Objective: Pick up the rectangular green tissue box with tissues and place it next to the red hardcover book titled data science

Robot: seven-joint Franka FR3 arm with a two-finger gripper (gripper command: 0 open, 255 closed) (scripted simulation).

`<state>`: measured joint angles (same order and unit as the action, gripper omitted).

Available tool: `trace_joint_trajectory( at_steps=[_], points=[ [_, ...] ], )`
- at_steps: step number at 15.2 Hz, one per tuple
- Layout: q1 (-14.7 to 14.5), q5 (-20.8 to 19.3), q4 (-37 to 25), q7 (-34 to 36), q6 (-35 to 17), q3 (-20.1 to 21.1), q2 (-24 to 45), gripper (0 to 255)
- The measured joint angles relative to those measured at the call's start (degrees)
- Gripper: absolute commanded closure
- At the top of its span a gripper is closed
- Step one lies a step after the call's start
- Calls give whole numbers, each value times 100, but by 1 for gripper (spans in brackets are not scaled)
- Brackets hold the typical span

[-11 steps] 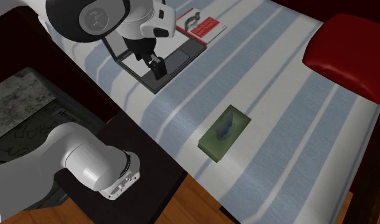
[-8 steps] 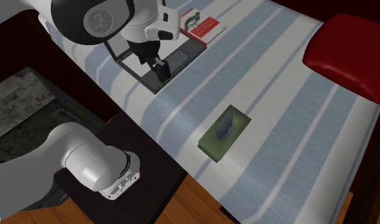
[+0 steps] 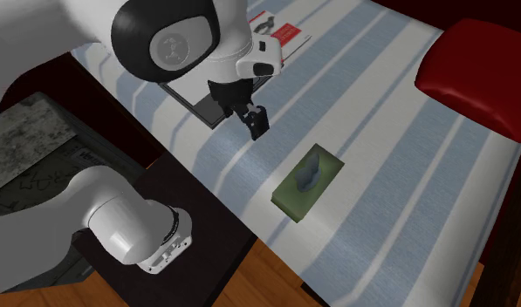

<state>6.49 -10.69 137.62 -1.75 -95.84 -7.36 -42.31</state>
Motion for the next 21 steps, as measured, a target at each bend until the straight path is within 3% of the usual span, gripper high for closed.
trace_joint_trajectory(
  at_steps=[12,21],
  points=[
    [696,-1991,-429,-811,-694,-466,896,0],
    [814,-2280,-54,-778,-1296,-700,1058,0]
  ],
)
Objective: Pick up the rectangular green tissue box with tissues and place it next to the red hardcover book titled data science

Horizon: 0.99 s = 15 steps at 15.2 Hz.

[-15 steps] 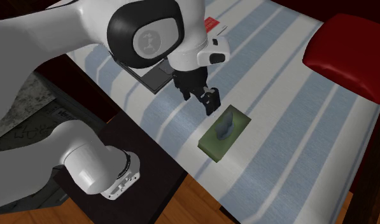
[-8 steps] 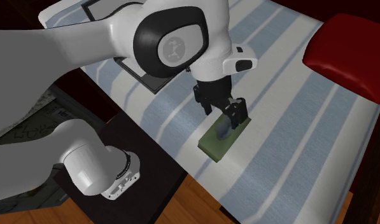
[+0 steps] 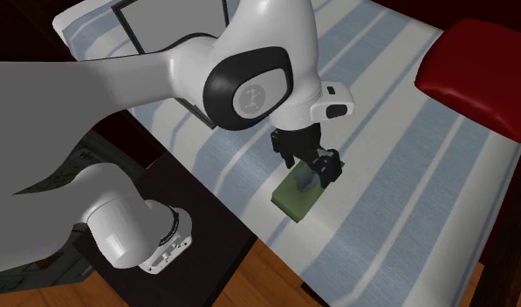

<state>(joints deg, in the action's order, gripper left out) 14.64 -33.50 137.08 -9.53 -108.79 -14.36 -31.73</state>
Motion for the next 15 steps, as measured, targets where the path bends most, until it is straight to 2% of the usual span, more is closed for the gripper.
trace_joint_trajectory(
  at_steps=[5,6,15],
  points=[
    [4,-9,15,2,-26,-10,5,0],
    [4,-9,15,2,-26,-10,5,255],
    [5,-9,11,2,-26,-11,1,255]
  ],
)
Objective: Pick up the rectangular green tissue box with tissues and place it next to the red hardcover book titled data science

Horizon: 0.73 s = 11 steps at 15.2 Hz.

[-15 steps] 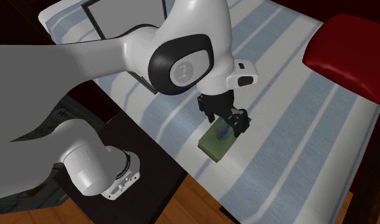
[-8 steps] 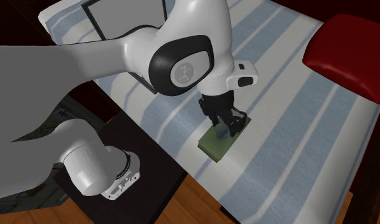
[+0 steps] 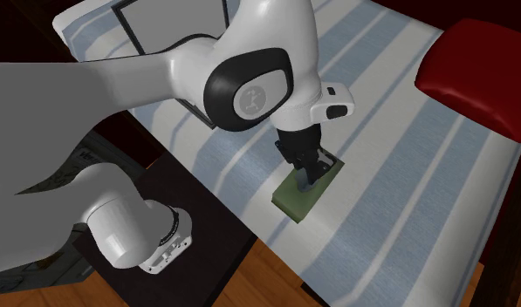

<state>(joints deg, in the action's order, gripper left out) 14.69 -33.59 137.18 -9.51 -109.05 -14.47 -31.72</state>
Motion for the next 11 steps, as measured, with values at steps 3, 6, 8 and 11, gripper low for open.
trace_joint_trajectory(
  at_steps=[3,6,8,11],
  points=[
    [-8,24,-69,-32,83,17,-5,255],
    [-19,67,-243,-113,265,46,-25,255],
    [-28,103,-393,-177,413,71,-35,255],
    [-44,153,-614,-255,609,109,-20,255]
  ],
)
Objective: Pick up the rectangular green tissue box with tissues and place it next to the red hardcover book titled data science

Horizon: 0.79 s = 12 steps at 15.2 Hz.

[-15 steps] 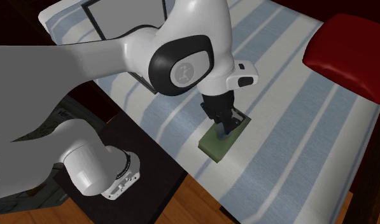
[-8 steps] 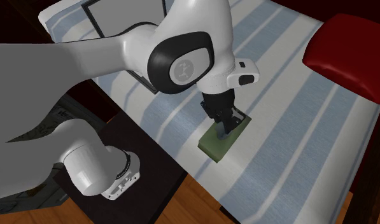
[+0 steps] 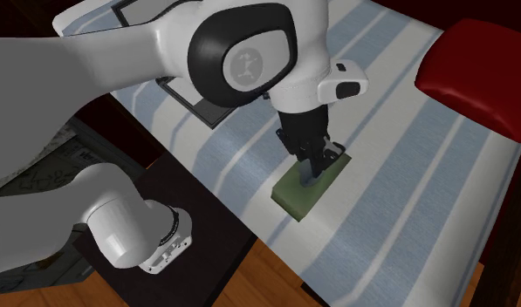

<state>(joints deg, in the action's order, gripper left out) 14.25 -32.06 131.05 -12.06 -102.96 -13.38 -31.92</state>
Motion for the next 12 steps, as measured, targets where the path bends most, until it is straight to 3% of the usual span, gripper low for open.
trace_joint_trajectory(
  at_steps=[12],
  points=[
    [-29,146,-979,-366,796,111,109,255]
  ],
)
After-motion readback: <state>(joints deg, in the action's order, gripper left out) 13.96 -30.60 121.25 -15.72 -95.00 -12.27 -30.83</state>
